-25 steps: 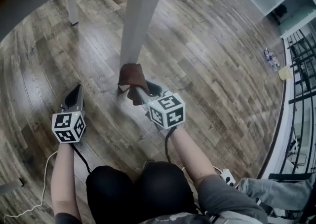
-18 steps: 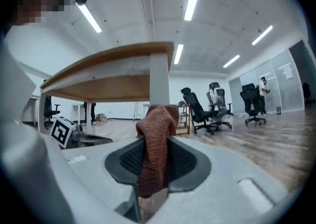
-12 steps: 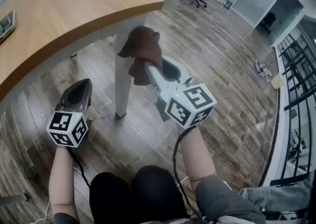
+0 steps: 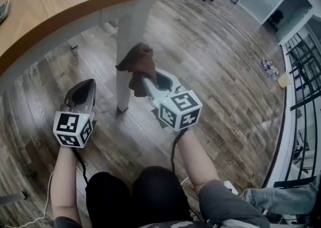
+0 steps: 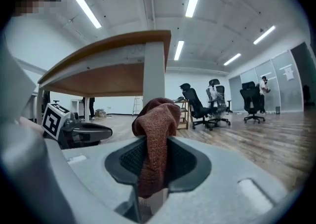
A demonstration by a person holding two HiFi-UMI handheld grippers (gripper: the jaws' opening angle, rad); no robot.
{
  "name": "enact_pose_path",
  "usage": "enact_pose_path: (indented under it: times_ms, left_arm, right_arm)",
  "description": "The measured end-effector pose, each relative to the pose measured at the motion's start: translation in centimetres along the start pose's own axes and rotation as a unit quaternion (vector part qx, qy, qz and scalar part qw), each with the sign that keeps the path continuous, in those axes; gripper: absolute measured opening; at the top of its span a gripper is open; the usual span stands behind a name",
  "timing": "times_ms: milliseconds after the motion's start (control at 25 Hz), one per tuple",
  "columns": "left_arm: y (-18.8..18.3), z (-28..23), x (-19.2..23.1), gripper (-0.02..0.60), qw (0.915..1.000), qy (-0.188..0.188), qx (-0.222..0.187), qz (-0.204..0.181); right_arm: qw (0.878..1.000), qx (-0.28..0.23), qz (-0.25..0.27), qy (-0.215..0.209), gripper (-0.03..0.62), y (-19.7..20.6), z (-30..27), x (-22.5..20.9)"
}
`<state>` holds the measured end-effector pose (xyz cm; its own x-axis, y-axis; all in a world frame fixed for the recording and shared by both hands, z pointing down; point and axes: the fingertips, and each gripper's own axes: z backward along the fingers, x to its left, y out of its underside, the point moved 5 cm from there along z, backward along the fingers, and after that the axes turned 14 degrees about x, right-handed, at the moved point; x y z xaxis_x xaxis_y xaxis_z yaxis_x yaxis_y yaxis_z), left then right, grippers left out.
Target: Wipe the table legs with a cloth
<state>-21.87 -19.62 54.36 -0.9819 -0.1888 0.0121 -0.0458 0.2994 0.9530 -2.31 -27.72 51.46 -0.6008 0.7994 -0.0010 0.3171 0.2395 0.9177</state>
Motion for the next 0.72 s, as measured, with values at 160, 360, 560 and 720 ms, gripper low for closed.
enact_pose_path:
  times_ms: [160,360,560,720]
  left_arm:
    - [6.7,-0.9,-0.3,0.020,0.9992,-0.011,0.037,-0.004]
    - [13.6,-2.2,-0.9,0.019,0.9956,-0.007,0.090,0.026]
    - [17.5,-2.8,-1.2,0.020,0.9931,-0.010,0.113,0.031]
    - [19.6,-3.0,-1.2,0.020,0.9915,-0.010,0.117,0.056]
  right_arm:
    - [0.998,0.055,-0.014,0.005,0.095,6.9,-2.6,0.0]
    - [0.993,0.113,-0.038,-0.008,0.095,14.0,-5.4,0.3]
    - [0.982,0.182,-0.043,-0.013,0.095,20.8,-7.7,1.0]
    - [0.973,0.226,-0.044,-0.017,0.095,25.0,-9.7,1.3]
